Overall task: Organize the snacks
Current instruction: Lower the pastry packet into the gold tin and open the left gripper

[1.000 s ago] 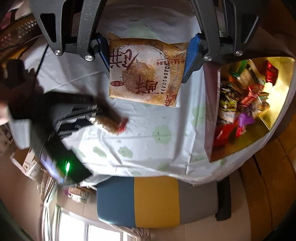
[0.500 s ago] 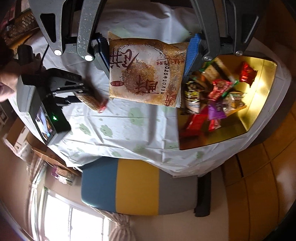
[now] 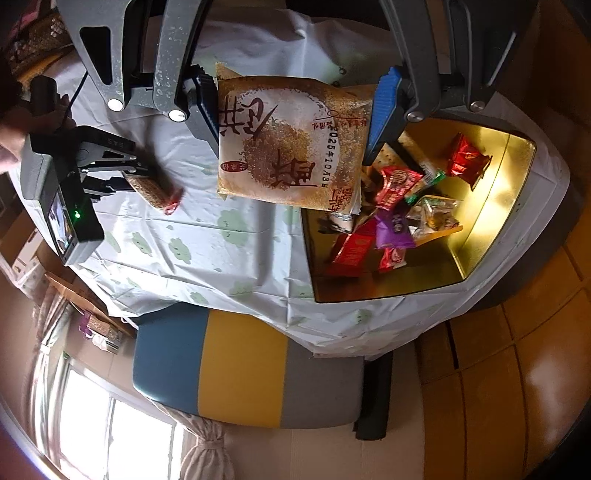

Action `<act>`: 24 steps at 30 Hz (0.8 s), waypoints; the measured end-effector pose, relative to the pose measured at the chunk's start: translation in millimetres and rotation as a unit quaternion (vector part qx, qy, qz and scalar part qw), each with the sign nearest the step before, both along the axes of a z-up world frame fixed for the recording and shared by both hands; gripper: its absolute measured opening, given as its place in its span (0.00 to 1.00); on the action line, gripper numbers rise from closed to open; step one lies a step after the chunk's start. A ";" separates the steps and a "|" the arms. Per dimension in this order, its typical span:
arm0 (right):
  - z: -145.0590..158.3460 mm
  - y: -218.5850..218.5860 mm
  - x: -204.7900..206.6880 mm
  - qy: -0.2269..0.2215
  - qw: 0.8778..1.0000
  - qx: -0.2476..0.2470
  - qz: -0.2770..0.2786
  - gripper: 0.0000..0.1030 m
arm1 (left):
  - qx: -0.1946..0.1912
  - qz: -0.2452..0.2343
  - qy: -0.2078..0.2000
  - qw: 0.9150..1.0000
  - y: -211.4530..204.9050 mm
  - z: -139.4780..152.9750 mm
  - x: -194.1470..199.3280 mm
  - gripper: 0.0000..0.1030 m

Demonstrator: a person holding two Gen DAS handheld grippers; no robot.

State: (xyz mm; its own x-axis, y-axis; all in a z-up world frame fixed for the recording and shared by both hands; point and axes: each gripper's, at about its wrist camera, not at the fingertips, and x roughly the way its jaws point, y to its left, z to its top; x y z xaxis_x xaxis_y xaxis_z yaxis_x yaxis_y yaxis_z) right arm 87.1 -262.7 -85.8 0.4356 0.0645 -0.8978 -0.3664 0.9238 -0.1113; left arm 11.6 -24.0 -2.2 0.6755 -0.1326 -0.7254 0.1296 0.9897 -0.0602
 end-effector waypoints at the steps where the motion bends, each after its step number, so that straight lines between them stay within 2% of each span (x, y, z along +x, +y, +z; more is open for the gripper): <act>1: 0.2 -0.2 0.4 -0.001 1.000 -0.001 0.001 0.29 | 0.000 0.002 -0.001 1.000 1.9 0.6 -0.4 0.66; 10: 0.0 1.5 0.2 -0.004 1.000 -0.006 0.004 0.29 | -0.020 0.035 0.012 0.999 33.1 -0.1 2.8 0.66; 15: 0.0 1.8 0.3 -0.004 1.000 -0.008 0.005 0.29 | -0.028 0.096 0.004 0.995 86.4 7.4 2.1 0.66; 18: 0.2 2.3 0.5 -0.005 1.000 -0.010 0.006 0.29 | -0.047 0.162 0.004 0.986 135.8 12.0 0.2 0.66; 20: 0.2 2.6 0.1 -0.005 1.000 -0.011 0.006 0.29 | -0.069 0.208 0.011 0.976 170.9 11.4 -3.7 0.66; 24: 0.5 3.4 -0.5 -0.008 1.000 -0.015 0.006 0.29 | -0.107 0.239 0.025 0.965 201.3 2.9 -9.4 0.65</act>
State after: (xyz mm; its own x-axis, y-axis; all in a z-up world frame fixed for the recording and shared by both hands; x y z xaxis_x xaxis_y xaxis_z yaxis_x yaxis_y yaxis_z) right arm 86.6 -259.3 -85.3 0.4485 0.0436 -0.8927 -0.3752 0.9157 -0.1438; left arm 2.3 177.3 0.7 0.6618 0.0356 -0.7489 -0.3467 0.9001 -0.2637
